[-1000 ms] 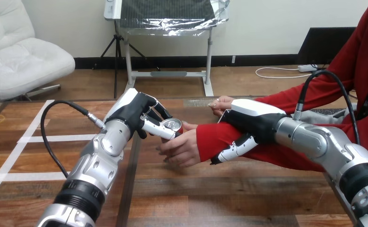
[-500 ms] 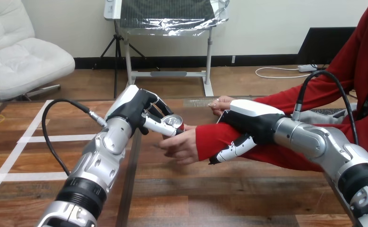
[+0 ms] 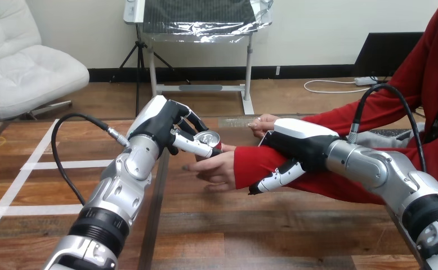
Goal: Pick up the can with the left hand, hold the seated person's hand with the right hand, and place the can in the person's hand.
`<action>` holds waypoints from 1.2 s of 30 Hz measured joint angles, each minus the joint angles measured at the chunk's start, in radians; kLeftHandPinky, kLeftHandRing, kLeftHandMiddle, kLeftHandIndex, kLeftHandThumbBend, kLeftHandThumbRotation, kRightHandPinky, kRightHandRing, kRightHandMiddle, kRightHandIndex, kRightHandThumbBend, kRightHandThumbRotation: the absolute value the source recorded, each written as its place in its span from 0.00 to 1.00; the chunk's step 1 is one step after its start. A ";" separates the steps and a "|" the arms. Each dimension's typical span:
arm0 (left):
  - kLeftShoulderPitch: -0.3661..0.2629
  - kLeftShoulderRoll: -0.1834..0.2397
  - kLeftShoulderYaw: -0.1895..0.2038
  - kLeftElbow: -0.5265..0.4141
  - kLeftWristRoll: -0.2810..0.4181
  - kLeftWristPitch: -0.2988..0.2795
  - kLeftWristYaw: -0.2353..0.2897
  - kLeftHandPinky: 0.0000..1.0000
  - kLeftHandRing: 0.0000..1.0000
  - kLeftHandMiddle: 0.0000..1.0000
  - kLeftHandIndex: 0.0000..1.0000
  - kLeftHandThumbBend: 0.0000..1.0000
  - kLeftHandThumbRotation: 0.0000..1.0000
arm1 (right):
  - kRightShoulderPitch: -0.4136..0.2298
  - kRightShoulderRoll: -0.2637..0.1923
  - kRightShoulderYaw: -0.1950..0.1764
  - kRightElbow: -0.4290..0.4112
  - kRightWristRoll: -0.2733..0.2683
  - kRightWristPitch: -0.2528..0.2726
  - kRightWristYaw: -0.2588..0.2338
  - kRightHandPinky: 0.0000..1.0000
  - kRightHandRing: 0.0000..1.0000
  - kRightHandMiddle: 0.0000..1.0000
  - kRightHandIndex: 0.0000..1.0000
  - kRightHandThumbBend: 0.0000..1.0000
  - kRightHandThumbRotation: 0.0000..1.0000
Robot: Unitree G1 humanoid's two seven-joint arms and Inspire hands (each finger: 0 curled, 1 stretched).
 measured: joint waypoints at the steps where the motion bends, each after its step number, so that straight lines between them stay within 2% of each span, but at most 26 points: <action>1: 0.000 0.000 0.000 0.001 -0.001 -0.002 0.002 0.32 0.37 0.43 0.43 0.71 0.00 | 0.000 0.000 0.000 0.000 0.000 0.000 0.000 0.25 0.29 0.34 0.33 0.66 0.45; 14: -0.002 -0.005 0.001 0.008 -0.016 -0.006 0.011 0.37 0.39 0.43 0.43 0.72 0.00 | 0.000 0.000 0.000 0.000 0.000 0.001 0.000 0.27 0.30 0.34 0.34 0.66 0.45; 36: -0.019 -0.007 0.001 0.010 -0.022 -0.006 0.008 0.35 0.40 0.45 0.42 0.74 0.00 | 0.000 -0.001 -0.001 0.000 0.000 0.002 -0.001 0.27 0.30 0.34 0.33 0.65 0.43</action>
